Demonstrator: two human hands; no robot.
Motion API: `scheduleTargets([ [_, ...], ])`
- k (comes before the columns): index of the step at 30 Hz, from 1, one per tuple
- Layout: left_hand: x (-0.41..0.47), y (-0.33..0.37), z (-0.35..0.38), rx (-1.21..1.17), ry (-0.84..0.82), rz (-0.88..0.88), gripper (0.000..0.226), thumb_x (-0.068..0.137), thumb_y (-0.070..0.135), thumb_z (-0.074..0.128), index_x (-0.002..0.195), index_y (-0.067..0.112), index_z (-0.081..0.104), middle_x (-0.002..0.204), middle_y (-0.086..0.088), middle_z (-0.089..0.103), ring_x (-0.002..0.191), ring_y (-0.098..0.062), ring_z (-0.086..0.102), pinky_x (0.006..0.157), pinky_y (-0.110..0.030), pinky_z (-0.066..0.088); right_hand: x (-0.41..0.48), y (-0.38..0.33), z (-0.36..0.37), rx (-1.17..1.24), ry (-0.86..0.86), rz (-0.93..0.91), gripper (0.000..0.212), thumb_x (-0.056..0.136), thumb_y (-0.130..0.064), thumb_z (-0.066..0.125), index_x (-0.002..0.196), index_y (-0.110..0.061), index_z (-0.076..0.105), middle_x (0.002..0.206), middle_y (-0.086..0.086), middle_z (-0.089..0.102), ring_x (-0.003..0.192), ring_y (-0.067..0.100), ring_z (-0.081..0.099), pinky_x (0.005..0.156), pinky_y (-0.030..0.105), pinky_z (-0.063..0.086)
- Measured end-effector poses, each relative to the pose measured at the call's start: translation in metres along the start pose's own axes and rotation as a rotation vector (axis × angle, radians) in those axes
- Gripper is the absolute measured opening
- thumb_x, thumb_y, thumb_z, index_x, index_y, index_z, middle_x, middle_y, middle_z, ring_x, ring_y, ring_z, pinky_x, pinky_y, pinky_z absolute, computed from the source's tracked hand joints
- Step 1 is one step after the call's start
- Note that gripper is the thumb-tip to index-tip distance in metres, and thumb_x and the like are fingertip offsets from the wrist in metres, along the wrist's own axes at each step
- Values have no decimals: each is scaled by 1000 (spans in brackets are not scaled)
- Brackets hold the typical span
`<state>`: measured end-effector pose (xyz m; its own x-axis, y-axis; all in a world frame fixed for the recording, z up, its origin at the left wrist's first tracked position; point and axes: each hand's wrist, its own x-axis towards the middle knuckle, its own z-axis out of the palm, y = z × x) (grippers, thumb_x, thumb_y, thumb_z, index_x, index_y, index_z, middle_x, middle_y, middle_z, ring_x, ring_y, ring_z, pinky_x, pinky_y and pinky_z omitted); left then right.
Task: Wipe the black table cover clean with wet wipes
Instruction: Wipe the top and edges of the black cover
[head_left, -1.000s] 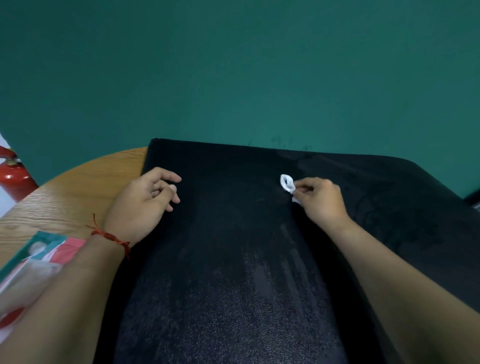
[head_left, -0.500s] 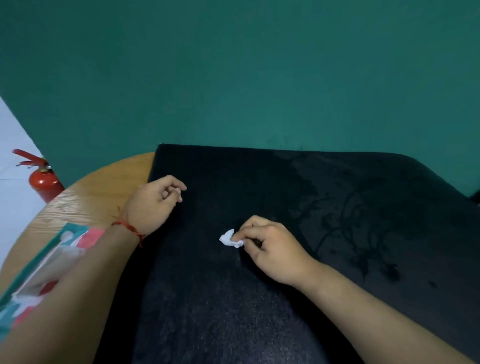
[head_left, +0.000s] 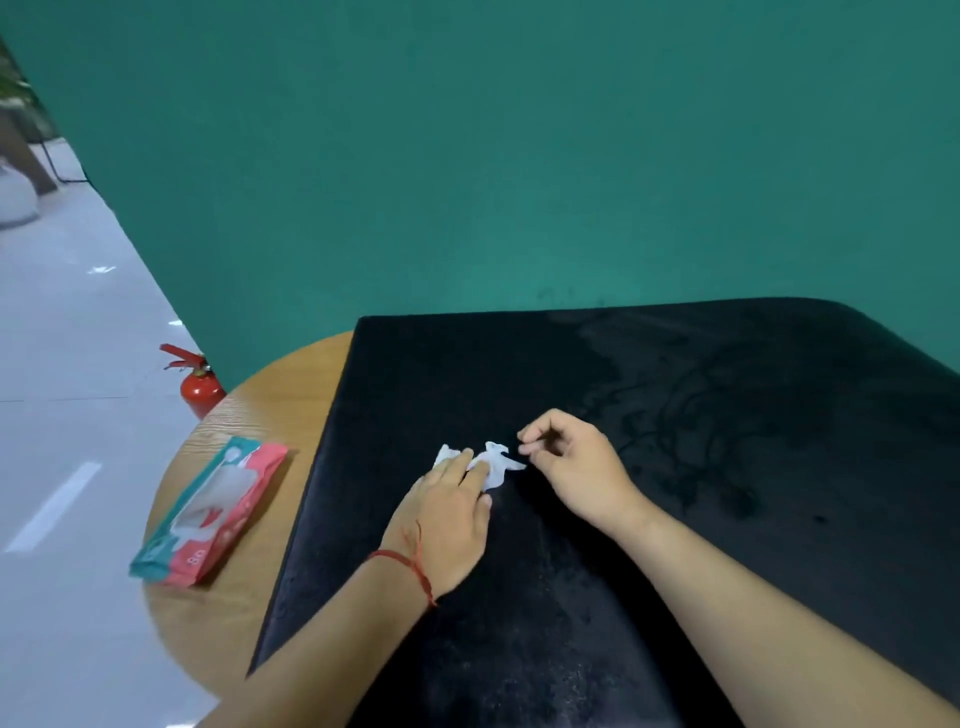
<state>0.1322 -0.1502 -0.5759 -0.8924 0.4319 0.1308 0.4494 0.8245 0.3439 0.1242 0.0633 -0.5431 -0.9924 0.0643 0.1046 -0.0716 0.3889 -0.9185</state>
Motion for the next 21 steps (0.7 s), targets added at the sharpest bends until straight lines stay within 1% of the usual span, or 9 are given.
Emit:
scheduleTargets([
  [2, 3, 4, -1, -5, 16, -25, 37, 106, 32, 37, 139, 25, 55, 142, 3, 56, 131, -19, 53, 110, -38, 45, -7, 11, -29, -80, 116, -11, 30, 92, -1, 67, 88, -31, 71, 93, -11, 76, 85, 7, 72, 82, 25, 55],
  [4, 7, 13, -6, -90, 60, -81, 22, 106, 27, 45, 108, 23, 66, 111, 9, 62, 103, -16, 61, 93, -38, 53, -14, 28, -68, -223, 267, -43, 27, 90, -3, 68, 93, -30, 71, 97, -12, 72, 86, 11, 69, 82, 27, 53],
  [5, 10, 17, -7, -133, 94, -125, 22, 105, 26, 49, 97, 22, 69, 102, 12, 60, 94, -13, 60, 86, -37, 54, -20, 38, -88, -340, 319, -55, 25, 90, -5, 68, 97, -29, 70, 103, -11, 69, 90, 15, 67, 82, 30, 51],
  [8, 26, 25, -10, -153, 144, -228, 24, 101, 27, 62, 86, 19, 78, 106, 12, 54, 98, -11, 54, 79, -25, 46, -42, 68, -129, -638, 338, -28, 23, 96, -11, 66, 115, -22, 67, 122, -7, 58, 112, 19, 53, 78, 35, 47],
  [10, 38, 24, -16, -124, 157, -267, 22, 97, 22, 67, 78, 14, 78, 105, 6, 57, 97, -15, 58, 76, -27, 48, -49, 81, -129, -700, 347, -38, 23, 97, -13, 66, 120, -19, 66, 126, -6, 56, 116, 19, 49, 75, 36, 47],
  [12, 54, 26, -16, -103, 146, -294, 15, 92, 12, 68, 79, 11, 75, 103, -1, 62, 93, -20, 63, 74, -32, 53, -49, 86, -128, -729, 355, -51, 24, 97, -16, 65, 121, -18, 65, 127, -5, 57, 116, 21, 51, 78, 39, 51],
  [13, 59, 25, -18, -116, 134, -292, 9, 90, 8, 67, 86, 12, 74, 103, -1, 63, 92, -21, 64, 76, -34, 54, -46, 85, -127, -748, 348, -52, 25, 97, -18, 65, 122, -17, 65, 128, -3, 58, 116, 22, 52, 83, 42, 52],
  [16, 74, 23, -22, -97, 69, -256, 23, 91, 8, 67, 108, 21, 75, 105, 1, 64, 96, -22, 65, 83, -38, 56, -43, 86, -126, -767, 340, -48, 27, 98, -21, 64, 124, -16, 66, 129, 0, 59, 116, 25, 54, 95, 45, 51],
  [21, 61, 33, -26, -84, -51, -273, 19, 92, 15, 67, 87, 29, 79, 95, 7, 74, 90, -16, 70, 71, -27, 54, -45, 85, -129, -772, 327, -36, 27, 99, -22, 61, 124, -15, 66, 128, 1, 60, 115, 25, 55, 96, 44, 50],
])
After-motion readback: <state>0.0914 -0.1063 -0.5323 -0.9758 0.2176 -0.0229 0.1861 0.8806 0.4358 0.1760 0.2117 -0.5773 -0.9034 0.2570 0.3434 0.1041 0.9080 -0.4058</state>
